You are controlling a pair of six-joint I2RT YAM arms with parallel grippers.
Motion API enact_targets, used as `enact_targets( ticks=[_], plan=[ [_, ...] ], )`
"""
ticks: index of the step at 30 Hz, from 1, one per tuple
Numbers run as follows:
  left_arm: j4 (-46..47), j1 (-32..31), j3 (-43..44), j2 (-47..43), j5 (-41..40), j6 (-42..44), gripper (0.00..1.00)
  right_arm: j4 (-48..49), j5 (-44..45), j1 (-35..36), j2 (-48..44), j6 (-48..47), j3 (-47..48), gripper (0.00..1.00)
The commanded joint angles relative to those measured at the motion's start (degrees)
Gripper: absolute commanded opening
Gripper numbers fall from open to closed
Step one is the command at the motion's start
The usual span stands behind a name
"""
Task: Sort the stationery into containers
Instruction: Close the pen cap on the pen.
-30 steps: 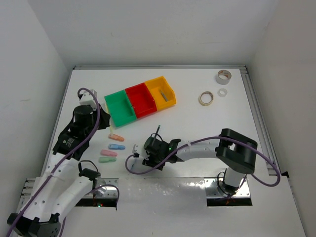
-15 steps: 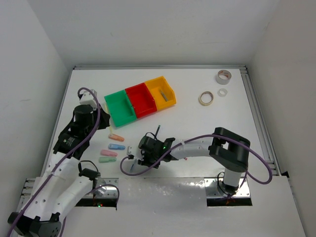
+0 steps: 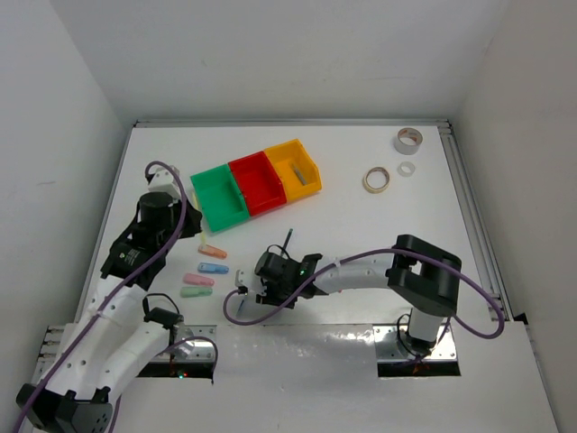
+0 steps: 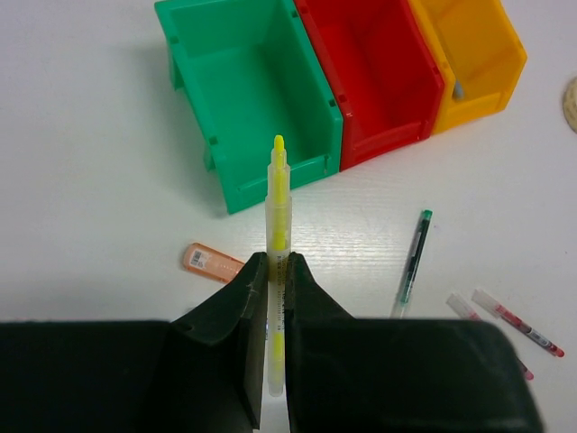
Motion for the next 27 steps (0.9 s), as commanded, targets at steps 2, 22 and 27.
enact_targets(
  ticks=[2, 22, 27],
  plan=[
    [2.23, 0.85, -0.21, -0.14, 0.34, -0.7, 0.0, -5.13, 1.5, 0.77, 1.88, -0.19, -1.97, 0.32],
    [11.53, 0.94, -2.93, 1.0, 12.71, 1.92, 0.0, 6.62, -4.37, -10.71, -24.61, 18.86, -8.3, 0.0],
    [21.9, -1.08, -4.51, 2.58, 23.34, 5.88, 0.0, 16.82, -10.62, -25.2, -33.61, 32.65, -9.43, 0.0]
  ],
)
